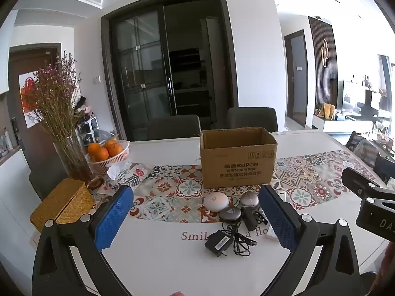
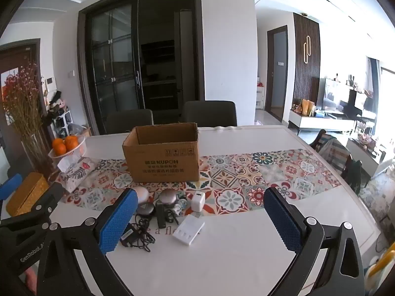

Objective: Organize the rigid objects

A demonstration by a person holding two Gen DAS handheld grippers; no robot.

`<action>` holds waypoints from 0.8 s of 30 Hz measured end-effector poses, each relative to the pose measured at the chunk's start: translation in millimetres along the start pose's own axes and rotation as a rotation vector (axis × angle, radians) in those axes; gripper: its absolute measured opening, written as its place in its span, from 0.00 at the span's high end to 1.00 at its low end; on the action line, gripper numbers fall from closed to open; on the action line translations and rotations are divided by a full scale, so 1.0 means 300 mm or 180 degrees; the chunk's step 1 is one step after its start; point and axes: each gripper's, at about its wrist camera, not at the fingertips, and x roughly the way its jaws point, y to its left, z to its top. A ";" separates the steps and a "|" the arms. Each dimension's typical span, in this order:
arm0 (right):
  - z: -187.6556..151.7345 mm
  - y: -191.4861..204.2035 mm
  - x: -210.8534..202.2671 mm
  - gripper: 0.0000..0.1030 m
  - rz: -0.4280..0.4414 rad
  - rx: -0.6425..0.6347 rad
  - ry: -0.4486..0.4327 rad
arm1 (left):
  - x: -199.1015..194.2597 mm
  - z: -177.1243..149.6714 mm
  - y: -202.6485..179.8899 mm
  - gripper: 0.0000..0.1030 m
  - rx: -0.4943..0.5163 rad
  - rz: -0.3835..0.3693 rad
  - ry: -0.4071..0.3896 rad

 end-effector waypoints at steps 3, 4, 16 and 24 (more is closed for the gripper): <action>0.000 -0.001 0.000 0.00 0.0001 0.0014 0.0002 | -0.003 -0.001 -0.002 0.00 0.0020 -0.0024 0.0011; 0.000 0.000 0.000 0.00 0.0000 -0.0001 -0.0002 | -0.007 -0.001 -0.003 0.00 0.0020 -0.0029 0.0013; 0.001 -0.003 -0.002 0.00 0.0026 0.0010 0.0000 | -0.005 -0.015 0.030 0.00 -0.0024 -0.0067 0.0025; 0.002 -0.004 0.002 0.00 0.0028 0.0008 0.0000 | -0.003 -0.003 0.005 0.00 -0.0054 -0.0036 0.0027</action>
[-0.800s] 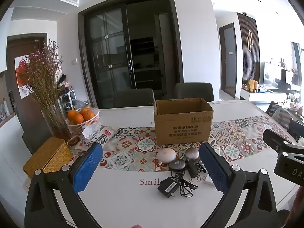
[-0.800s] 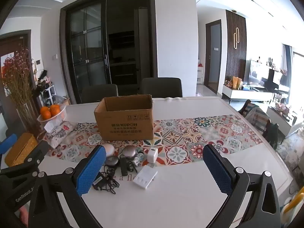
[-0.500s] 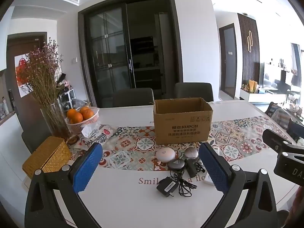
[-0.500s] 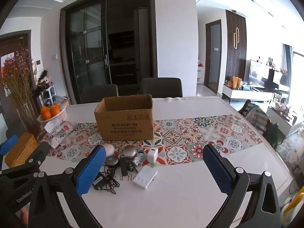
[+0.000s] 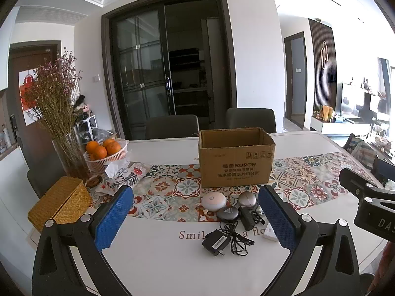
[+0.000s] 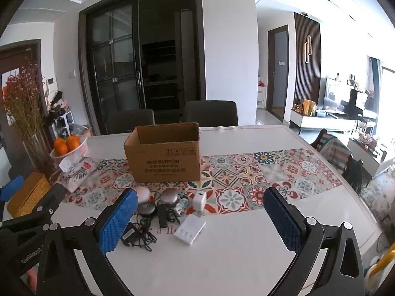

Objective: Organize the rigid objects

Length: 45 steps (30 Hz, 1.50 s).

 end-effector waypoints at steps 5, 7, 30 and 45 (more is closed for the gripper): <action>0.005 0.008 -0.005 0.00 0.0004 -0.0004 -0.0001 | 0.000 0.001 0.002 0.00 -0.0001 -0.0009 0.0002; 0.004 0.008 -0.005 0.00 0.0006 -0.0005 0.0001 | 0.002 0.004 0.003 0.00 0.0001 -0.0009 0.0006; 0.003 0.006 -0.011 0.00 0.0010 -0.0008 -0.0006 | 0.000 0.000 0.000 0.00 0.0005 -0.0014 0.0007; 0.001 0.007 -0.011 0.00 0.0011 -0.0006 -0.0005 | -0.005 -0.006 -0.003 0.00 0.0016 -0.0029 0.0009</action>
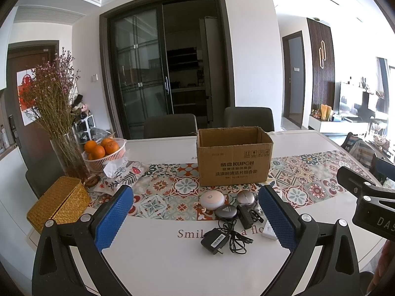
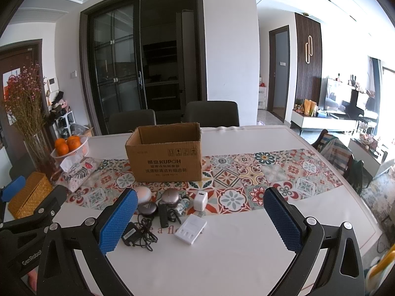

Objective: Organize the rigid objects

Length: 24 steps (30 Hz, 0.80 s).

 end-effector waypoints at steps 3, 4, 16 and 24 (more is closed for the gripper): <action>0.000 0.001 0.000 0.00 0.0001 -0.0003 -0.0004 | 0.002 0.000 0.000 0.00 -0.0003 0.0001 0.0001; 0.000 -0.001 0.000 0.00 -0.0001 -0.0003 -0.0002 | 0.001 0.000 -0.001 0.00 -0.0001 0.0000 0.0002; 0.000 -0.001 0.002 0.00 0.0001 0.0000 0.0000 | -0.004 -0.006 -0.013 0.00 0.0008 -0.0016 0.0005; 0.002 0.003 0.009 0.00 0.0006 0.0004 0.0019 | 0.011 -0.009 -0.015 0.00 0.0013 -0.0035 0.0054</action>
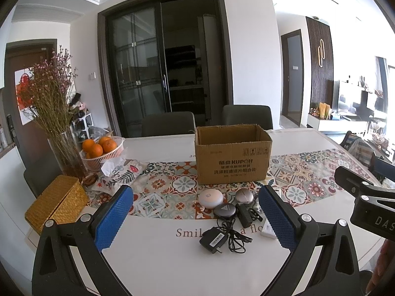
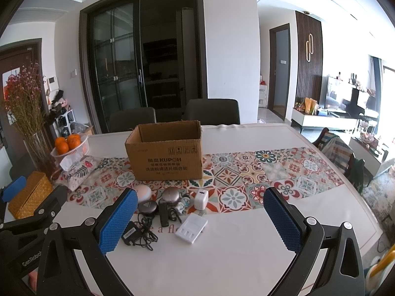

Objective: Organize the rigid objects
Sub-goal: 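Grasp the black power adapter with the left tool while the right tool grasps the white charger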

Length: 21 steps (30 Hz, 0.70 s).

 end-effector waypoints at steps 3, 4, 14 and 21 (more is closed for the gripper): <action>-0.021 0.015 0.026 0.00 0.0008 0.0014 0.0070 | 0.024 -0.007 0.001 0.00 0.0025 -0.0010 0.0109; -0.026 0.015 0.037 0.00 0.0007 0.0025 0.0120 | 0.034 -0.012 0.000 0.00 0.0036 -0.0017 0.0158; -0.069 0.014 0.168 0.00 0.0079 0.0104 0.0641 | 0.159 -0.073 0.005 0.01 0.0159 -0.0153 0.0683; -0.100 0.039 0.265 0.00 0.0135 0.0135 0.0860 | 0.261 -0.125 0.019 0.05 0.0194 -0.0211 0.0913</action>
